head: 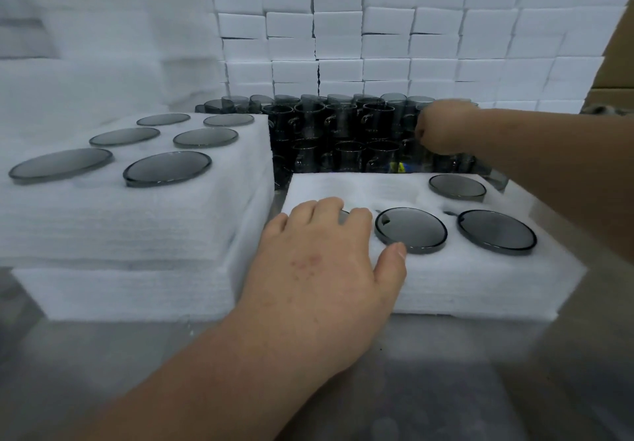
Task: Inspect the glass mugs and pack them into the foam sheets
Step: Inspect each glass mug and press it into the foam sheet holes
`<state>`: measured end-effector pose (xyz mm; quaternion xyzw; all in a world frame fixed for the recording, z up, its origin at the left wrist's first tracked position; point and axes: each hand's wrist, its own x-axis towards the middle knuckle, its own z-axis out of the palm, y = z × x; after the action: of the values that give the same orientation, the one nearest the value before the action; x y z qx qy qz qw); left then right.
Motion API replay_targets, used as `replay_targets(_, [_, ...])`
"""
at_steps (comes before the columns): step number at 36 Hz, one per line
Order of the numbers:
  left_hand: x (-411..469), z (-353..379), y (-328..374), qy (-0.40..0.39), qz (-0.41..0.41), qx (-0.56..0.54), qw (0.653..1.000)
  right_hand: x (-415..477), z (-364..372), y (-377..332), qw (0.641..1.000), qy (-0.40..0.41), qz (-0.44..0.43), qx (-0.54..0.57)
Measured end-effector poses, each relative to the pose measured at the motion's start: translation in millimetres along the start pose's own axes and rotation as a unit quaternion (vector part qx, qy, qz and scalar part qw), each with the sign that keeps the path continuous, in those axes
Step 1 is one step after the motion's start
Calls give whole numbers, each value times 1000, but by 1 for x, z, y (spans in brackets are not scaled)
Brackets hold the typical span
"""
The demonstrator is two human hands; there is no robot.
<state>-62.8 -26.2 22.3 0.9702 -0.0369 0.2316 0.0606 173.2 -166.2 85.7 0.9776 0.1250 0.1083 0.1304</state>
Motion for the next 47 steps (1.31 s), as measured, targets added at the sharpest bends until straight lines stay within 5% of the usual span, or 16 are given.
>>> replay_targets(5, [0,-2,0,-6,-3,1,1000,-20,-33,7,969,101,31,221])
replay_targets(12, [0,-5,3,-15,-20,-17,1000,-96,-56,-20,766,252,-17,592])
replay_targets(17, [1,-12,7,59,-46,-126,989,-142,-52,-43,634,194,-51,747])
replay_targets(21, [1,-15,6,137,-69,-297,942,-159,-49,-50,592,165,-122,780])
replay_targets(25, [2,-14,2,134,-41,-397,907,-165,-44,-58,481,102,-149,858])
replay_targets(31, [1,-16,4,135,-13,-489,862,-164,-38,-60,454,72,-204,864])
replay_targets(35, [1,-17,6,128,-23,-485,865,-162,-37,-60,453,66,-200,866])
replay_targets(41, [3,-20,5,135,-46,-546,826,-157,-36,-61,517,29,-160,841])
replay_targets(47, [4,-22,4,159,-78,-518,837,-159,-32,-56,602,88,-107,787])
